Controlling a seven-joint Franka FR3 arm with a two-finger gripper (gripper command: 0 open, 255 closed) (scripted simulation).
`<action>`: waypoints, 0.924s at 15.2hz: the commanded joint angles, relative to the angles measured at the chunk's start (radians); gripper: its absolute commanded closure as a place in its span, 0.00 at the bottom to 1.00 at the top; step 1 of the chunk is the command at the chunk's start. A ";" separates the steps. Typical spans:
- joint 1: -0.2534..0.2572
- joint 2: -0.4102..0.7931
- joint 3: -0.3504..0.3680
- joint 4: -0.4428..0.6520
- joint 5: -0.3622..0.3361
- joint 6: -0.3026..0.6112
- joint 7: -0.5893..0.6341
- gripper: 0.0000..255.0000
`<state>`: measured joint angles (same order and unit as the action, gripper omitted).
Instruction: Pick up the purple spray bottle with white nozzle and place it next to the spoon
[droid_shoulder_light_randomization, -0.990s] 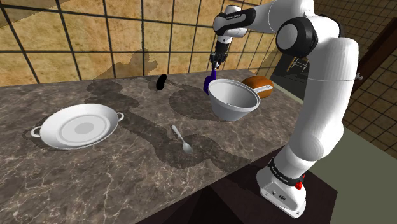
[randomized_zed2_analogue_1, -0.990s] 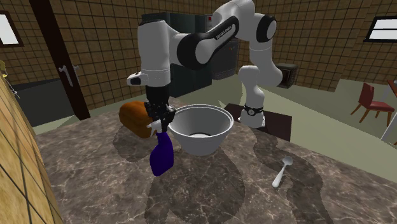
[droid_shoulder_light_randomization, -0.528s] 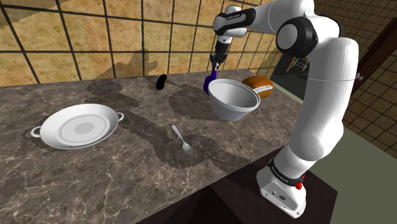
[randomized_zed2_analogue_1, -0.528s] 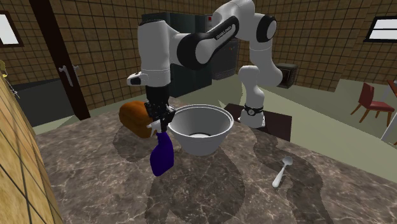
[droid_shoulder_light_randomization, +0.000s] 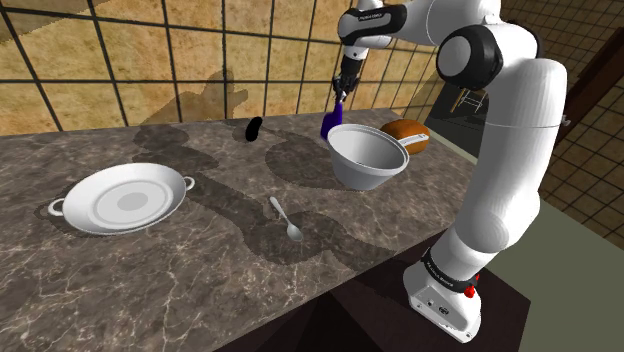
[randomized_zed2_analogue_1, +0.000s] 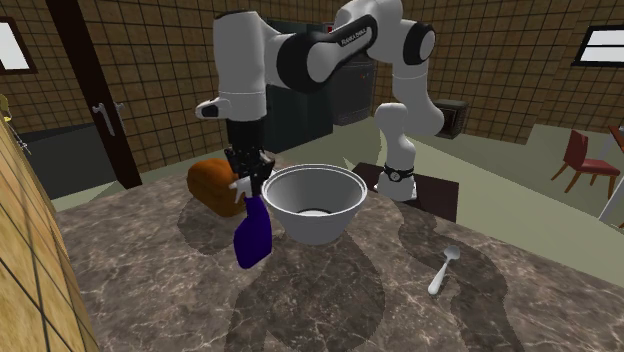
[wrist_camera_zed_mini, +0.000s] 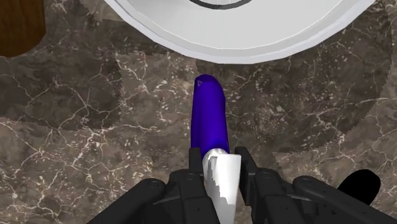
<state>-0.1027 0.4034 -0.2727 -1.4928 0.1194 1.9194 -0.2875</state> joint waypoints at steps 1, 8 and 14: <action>0.000 -0.004 -0.001 0.024 -0.002 -0.027 0.003 1.00; -0.004 -0.008 -0.003 0.112 -0.005 -0.119 0.007 1.00; 0.052 -0.171 0.001 -0.054 -0.051 -0.110 0.062 1.00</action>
<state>-0.0632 0.2754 -0.2726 -1.5024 0.0806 1.8064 -0.2381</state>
